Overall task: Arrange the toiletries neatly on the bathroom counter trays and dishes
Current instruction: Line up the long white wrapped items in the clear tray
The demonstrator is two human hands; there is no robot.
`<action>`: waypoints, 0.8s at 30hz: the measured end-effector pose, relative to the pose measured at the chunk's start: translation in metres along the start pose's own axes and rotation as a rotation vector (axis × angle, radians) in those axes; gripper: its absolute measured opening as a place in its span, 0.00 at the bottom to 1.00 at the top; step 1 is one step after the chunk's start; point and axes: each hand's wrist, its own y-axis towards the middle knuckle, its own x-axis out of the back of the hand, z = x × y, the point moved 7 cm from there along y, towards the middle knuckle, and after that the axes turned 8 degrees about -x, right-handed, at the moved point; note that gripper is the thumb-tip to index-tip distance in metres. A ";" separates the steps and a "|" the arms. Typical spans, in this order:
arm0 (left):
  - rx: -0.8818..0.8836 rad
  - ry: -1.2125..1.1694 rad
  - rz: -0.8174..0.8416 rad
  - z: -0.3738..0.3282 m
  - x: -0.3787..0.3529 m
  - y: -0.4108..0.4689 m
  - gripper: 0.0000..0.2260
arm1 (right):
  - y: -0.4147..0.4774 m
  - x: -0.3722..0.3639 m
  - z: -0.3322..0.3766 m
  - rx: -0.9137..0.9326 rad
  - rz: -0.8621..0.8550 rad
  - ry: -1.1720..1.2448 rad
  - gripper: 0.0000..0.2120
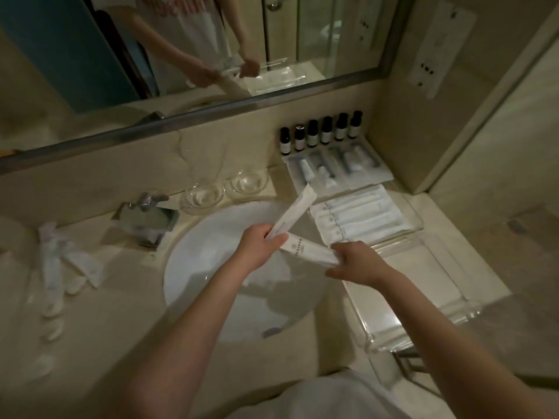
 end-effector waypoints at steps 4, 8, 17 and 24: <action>0.124 -0.097 -0.146 -0.001 -0.025 -0.001 0.13 | -0.001 0.021 -0.012 0.088 -0.334 -0.084 0.17; 0.281 -0.284 -0.170 0.002 -0.067 -0.017 0.12 | -0.009 0.022 -0.023 0.205 -0.553 -0.136 0.19; 0.264 -0.222 -0.123 0.000 -0.099 -0.016 0.11 | -0.025 0.001 -0.102 0.126 -0.431 -0.212 0.17; 0.242 -0.264 -0.130 0.004 -0.098 -0.015 0.10 | -0.019 -0.016 -0.119 0.016 -0.321 -0.244 0.16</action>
